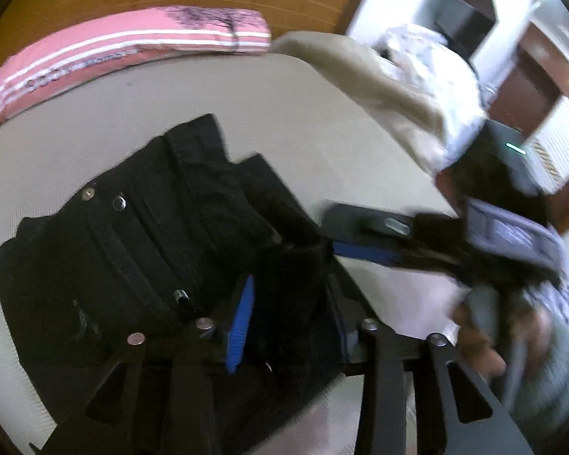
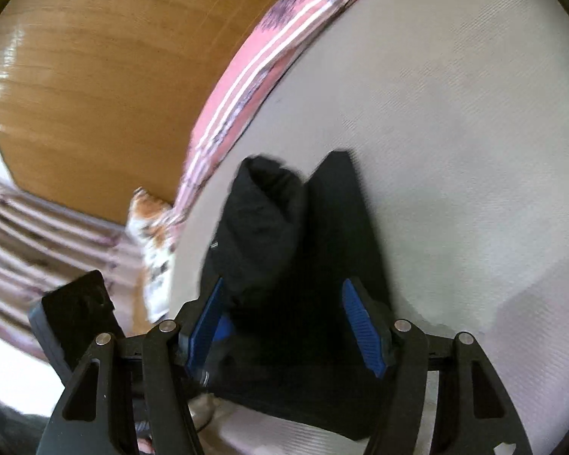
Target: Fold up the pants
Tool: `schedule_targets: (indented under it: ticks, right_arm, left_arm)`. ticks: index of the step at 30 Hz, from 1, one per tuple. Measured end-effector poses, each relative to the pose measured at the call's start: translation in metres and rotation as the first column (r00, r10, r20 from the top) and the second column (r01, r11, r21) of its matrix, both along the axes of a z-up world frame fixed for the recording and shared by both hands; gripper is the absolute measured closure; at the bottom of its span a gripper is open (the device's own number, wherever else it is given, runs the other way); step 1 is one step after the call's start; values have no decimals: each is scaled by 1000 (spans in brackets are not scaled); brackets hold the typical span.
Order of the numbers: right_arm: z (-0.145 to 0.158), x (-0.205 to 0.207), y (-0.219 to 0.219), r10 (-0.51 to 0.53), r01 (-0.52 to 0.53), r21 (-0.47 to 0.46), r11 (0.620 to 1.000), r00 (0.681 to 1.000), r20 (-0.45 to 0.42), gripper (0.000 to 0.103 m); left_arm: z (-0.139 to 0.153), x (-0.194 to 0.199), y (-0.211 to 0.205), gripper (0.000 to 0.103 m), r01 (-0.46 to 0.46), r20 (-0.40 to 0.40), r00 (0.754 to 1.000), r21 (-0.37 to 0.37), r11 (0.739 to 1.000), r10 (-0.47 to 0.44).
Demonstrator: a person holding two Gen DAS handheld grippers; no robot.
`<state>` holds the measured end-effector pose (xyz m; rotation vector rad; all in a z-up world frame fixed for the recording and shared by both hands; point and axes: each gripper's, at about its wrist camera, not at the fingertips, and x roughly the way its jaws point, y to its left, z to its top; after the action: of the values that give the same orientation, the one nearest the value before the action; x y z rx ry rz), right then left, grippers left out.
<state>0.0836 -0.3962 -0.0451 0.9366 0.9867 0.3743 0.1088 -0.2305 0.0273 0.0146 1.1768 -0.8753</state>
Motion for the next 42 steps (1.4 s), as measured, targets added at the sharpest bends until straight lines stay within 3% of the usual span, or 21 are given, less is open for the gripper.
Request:
schedule_targets:
  ticks: [5, 9, 13, 15, 17, 20, 22, 26, 30, 32, 34, 36, 42]
  right_arm:
    - [-10, 16, 14, 74, -75, -19, 997, 997, -38, 41]
    - [-13, 27, 17, 111, -112, -10, 994, 993, -38, 41]
    - [-20, 40, 18, 122, -123, 3, 992, 991, -60, 42]
    - [-19, 46, 20, 126, -128, -19, 992, 990, -65, 49]
    - [-17, 48, 25, 125, -131, -81, 988, 989, -81, 79]
    - [-2, 36, 21, 102, -108, -115, 987, 993, -55, 92]
    - [12, 28, 19, 84, -87, -138, 987, 996, -26, 93]
    - [21, 3, 5, 20, -21, -154, 988, 1000, -11, 94]
    - [-15, -11, -12, -50, 36, -143, 989, 994, -101, 93]
    - [-21, -13, -16, -75, 62, -114, 992, 991, -109, 88]
    - [-10, -10, -11, -65, 47, -170, 984, 993, -102, 77]
    - [5, -11, -9, -63, 44, -219, 975, 995, -82, 67]
    - [34, -29, -7, -49, 36, -222, 974, 997, -54, 67]
  left_arm:
    - [17, -17, 39, 60, 24, 21, 999, -21, 999, -24]
    - [15, -12, 78, 56, -71, 20, 997, 6, 997, 71]
    - [-3, -5, 114, 56, -194, -30, 980, 51, 980, 195]
    - [-11, -3, 128, 56, -253, -54, 965, 61, 966, 256]
    - [-13, -3, 138, 56, -285, -52, 956, 54, 957, 288]
    - [-10, 0, 139, 56, -293, -24, 955, 56, 954, 295]
    - [-6, 0, 140, 56, -291, -7, 956, 50, 955, 292]
    - [-3, 4, 138, 56, -288, 24, 957, 39, 957, 287]
    - [-12, 11, 140, 52, -279, 21, 960, 41, 959, 279]
    - [-30, 15, 132, 51, -230, -17, 972, 96, 968, 233]
    - [-42, 12, 127, 50, -213, -10, 976, 159, 964, 218]
    - [-43, 8, 123, 49, -193, 22, 981, 176, 965, 192]
    - [-34, 5, 127, 49, -202, 8, 979, 133, 970, 203]
